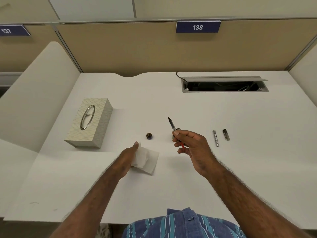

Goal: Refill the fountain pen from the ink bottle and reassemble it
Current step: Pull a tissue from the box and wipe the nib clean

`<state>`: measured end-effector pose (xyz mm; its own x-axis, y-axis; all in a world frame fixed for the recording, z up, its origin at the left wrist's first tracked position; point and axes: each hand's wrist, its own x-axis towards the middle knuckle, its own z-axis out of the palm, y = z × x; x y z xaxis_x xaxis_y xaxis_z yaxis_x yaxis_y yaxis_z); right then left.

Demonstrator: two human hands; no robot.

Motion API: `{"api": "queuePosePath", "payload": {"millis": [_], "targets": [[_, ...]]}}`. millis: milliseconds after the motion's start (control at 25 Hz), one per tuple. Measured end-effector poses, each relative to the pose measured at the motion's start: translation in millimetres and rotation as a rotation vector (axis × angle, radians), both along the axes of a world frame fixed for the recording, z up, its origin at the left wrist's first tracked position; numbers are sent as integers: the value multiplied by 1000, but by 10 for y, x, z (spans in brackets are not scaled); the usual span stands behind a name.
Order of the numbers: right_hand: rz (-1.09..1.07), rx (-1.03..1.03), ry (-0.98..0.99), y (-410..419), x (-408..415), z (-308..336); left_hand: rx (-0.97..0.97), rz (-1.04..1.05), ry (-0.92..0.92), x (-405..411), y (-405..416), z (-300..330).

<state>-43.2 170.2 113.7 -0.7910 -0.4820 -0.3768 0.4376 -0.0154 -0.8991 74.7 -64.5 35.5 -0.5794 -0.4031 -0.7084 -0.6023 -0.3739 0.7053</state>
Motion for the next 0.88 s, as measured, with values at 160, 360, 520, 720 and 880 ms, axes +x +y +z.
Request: {"api": "queuePosePath", "payload": {"millis": [160, 360, 520, 720, 880], "targets": [[11, -7, -1, 6, -52, 2, -131, 101, -79, -57, 104, 34], [13, -4, -1, 1, -102, -4, -113, 49, 20, 48, 63, -96], [15, -9, -1, -1, -109, -3, -251, 60, 59, 85, 96, -123], [17, -7, -3, -10, -83, -14, -705, -66, -27, 106, 132, -120], [15, -8, -1, -15, -72, -10, -670, -196, -85, 140, 104, -114]]}}
